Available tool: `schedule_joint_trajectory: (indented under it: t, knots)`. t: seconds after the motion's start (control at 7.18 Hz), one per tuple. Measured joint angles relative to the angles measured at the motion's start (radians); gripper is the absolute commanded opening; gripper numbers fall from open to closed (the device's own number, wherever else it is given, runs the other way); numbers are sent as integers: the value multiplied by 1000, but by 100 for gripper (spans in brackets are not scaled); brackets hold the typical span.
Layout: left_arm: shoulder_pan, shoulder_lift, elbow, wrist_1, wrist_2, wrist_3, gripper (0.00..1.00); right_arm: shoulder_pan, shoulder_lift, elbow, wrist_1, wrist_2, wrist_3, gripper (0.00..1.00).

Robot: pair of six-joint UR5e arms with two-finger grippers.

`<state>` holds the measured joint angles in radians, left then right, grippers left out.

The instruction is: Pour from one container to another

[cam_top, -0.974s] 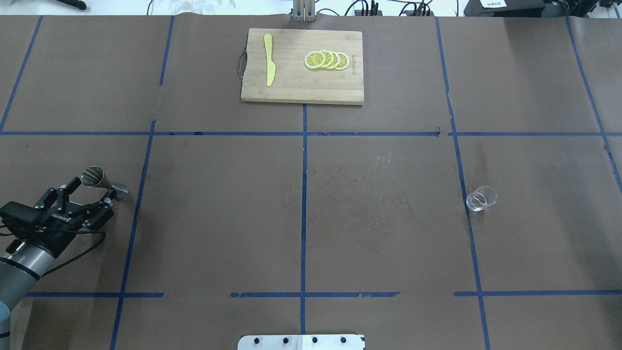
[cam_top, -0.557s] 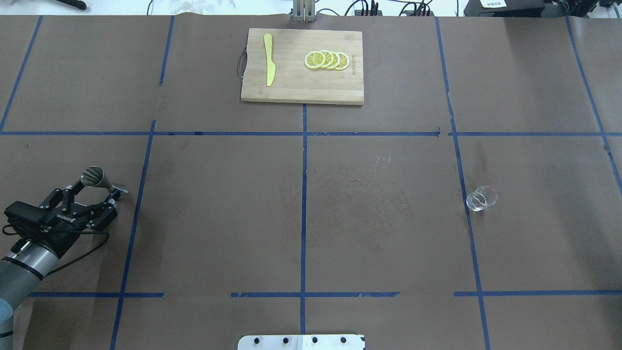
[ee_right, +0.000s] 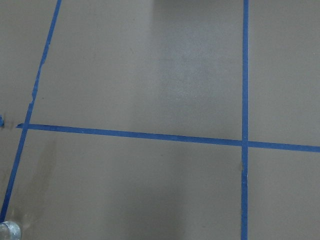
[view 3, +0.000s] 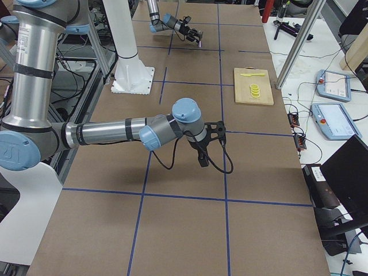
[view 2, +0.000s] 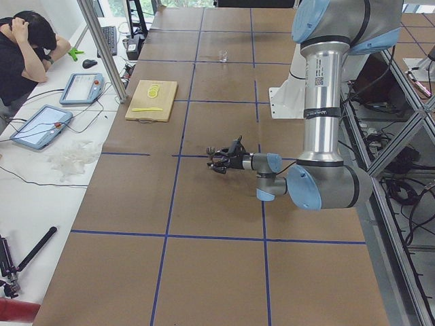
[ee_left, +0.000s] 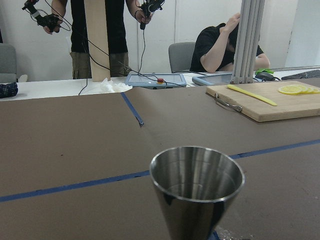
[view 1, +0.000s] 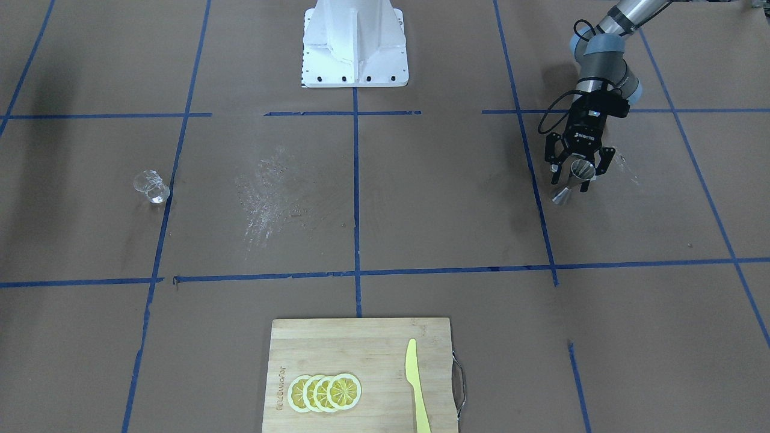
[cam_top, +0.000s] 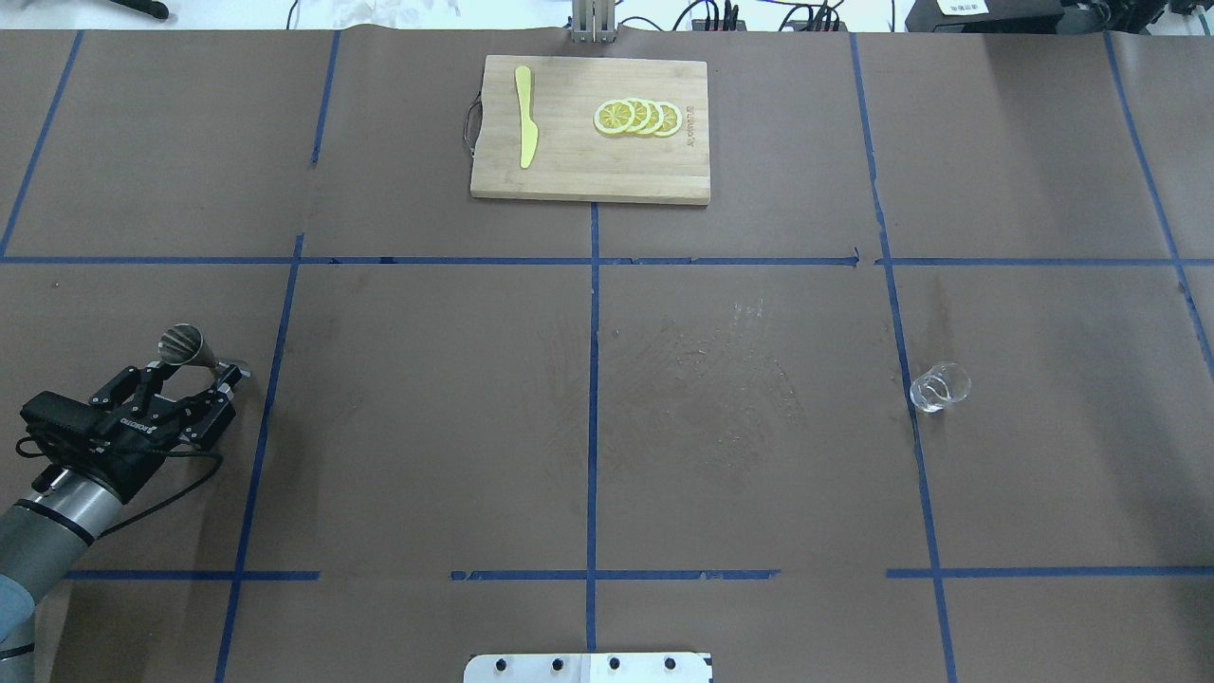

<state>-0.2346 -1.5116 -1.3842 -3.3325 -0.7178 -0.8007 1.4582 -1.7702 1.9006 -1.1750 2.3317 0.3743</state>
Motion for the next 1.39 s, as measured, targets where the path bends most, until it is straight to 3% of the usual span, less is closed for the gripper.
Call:
schedule_joint_trajectory:
  t: [0.14,0.28,0.56,0.84,1.39]
  knots:
    - [-1,0,0,0,-4,0,64,0,1,0,0,0,0,100]
    - [-1,-1,0,-1,-7,0,57,0,2,0,0,0,1,100]
    - [-2,-1,-1,-1,-9,0,22,-1,3,0,0,0,1,100]
    - [-4,0,-1,-4,-9,0,0,-1,3,0,0,0,1,100]
    - [-12,1,-11,-20,-11,0,0,0,4,1,0,0,2,100]
